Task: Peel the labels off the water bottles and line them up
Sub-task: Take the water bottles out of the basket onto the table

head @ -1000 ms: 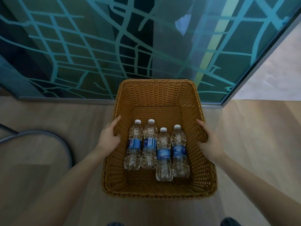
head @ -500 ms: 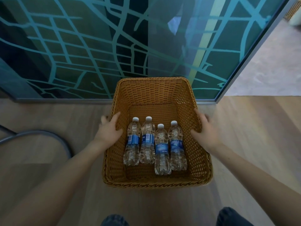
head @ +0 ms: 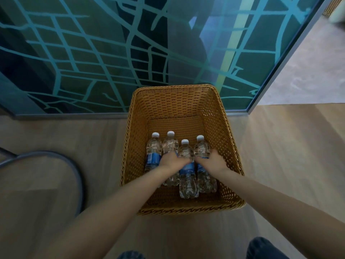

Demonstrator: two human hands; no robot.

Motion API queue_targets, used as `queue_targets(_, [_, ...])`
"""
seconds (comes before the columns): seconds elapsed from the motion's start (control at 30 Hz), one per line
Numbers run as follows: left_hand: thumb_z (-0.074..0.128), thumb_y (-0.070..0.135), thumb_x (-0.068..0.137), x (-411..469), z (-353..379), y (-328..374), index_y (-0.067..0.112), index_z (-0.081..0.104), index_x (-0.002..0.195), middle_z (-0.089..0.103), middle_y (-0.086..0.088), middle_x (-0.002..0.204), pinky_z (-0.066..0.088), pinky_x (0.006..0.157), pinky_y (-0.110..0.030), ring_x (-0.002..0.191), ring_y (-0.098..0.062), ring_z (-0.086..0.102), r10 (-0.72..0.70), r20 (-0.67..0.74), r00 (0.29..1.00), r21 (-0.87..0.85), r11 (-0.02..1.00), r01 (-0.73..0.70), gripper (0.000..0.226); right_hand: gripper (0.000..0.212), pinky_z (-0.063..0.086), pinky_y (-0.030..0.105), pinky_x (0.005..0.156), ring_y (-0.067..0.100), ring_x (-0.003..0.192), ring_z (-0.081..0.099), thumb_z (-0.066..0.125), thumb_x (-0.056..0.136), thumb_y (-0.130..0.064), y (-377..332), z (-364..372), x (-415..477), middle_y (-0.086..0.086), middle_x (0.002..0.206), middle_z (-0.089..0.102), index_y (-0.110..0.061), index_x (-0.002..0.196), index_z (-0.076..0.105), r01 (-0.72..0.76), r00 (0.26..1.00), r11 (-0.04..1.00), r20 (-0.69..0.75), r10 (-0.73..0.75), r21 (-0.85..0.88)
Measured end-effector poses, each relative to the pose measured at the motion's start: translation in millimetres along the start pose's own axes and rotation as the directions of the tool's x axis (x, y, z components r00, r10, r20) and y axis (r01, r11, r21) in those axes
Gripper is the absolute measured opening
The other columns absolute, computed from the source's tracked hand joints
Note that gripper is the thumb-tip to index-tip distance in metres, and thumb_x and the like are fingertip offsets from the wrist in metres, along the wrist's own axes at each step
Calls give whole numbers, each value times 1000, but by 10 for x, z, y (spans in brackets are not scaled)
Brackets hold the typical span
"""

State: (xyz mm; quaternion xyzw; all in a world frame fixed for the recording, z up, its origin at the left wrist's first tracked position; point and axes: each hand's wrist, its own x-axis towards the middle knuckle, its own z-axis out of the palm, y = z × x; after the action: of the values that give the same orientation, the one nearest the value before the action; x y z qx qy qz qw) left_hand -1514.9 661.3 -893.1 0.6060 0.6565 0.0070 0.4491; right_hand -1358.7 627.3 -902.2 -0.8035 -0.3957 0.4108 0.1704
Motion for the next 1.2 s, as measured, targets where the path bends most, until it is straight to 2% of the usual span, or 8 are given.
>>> queue_targets(0.1, [69, 52, 85, 55, 175, -98, 17, 56, 67, 56, 1, 64, 37, 46, -25, 56, -12, 53, -12, -14, 1000, 91, 996, 14, 42, 75, 46, 35, 101, 32, 128, 56, 76, 86, -41, 92, 66, 69, 14, 139, 59, -4, 142, 44, -61, 996, 997, 59, 64, -50])
queue_targets(0.27, [68, 51, 83, -28, 465, -163, 15, 66, 90, 60, -2, 76, 36, 47, -27, 64, -14, 54, 52, 83, 995, 298, 952, -75, 36, 70, 45, 27, 94, 28, 128, 57, 83, 80, -33, 206, 128, 65, 12, 139, 60, -9, 138, 53, -108, 982, 977, 135, 134, -182])
queue_targets(0.37, [67, 50, 86, -44, 564, -140, 13, 66, 94, 58, -1, 74, 41, 47, -27, 61, -13, 53, 63, 94, 994, 332, 939, -91, 38, 77, 43, 30, 104, 28, 133, 53, 84, 79, -34, 249, 164, 80, 12, 144, 55, -8, 143, 48, -150, 958, 965, 208, 195, -216])
queue_targets(0.43, [70, 47, 86, -49, 626, -179, 9, 63, 107, 62, -4, 86, 51, 59, -29, 74, -17, 60, 46, 95, 994, 286, 956, -71, 44, 81, 42, 33, 108, 29, 136, 50, 85, 79, -30, 258, 170, 106, 14, 147, 52, -6, 145, 44, -171, 952, 961, 214, 217, -215])
queue_targets(0.6, [78, 41, 84, -105, 748, -313, 10, 19, 143, 53, -13, 136, 53, 93, -38, 122, -31, 58, -48, 129, 991, -18, 999, 50, 88, 85, 40, 39, 109, 31, 141, 43, 85, 80, -24, 258, 167, 135, 15, 150, 46, -4, 147, 37, -218, 938, 959, 234, 257, -182])
queue_targets(0.73, [83, 38, 80, -92, 741, -328, 10, 23, 139, 56, -13, 135, 54, 97, -44, 120, -30, 61, -15, 54, 998, -65, 998, 19, 89, 88, 41, 45, 109, 34, 141, 42, 87, 76, -21, 258, 170, 134, 16, 150, 44, -6, 147, 37, -249, 936, 956, 216, 278, -153])
queue_targets(1.03, [90, 47, 68, -112, 746, -325, 11, 43, 129, 63, -9, 120, 49, 71, -30, 105, -26, 65, -87, -77, 993, -100, 992, 80, 85, 88, 37, 50, 113, 35, 143, 39, 89, 73, -14, 294, 145, 138, 16, 150, 43, -5, 143, 37, -329, 930, 944, 181, 321, 14])
queue_targets(1.2, [88, 49, 69, -107, 707, -336, 9, 58, 134, 69, -7, 124, 49, 81, -28, 113, -24, 65, -69, -108, 992, -90, 994, 60, 82, 94, 36, 56, 115, 39, 144, 35, 89, 72, -13, 288, 124, 121, 17, 153, 39, -7, 146, 32, -371, 919, 924, 179, 350, 97])
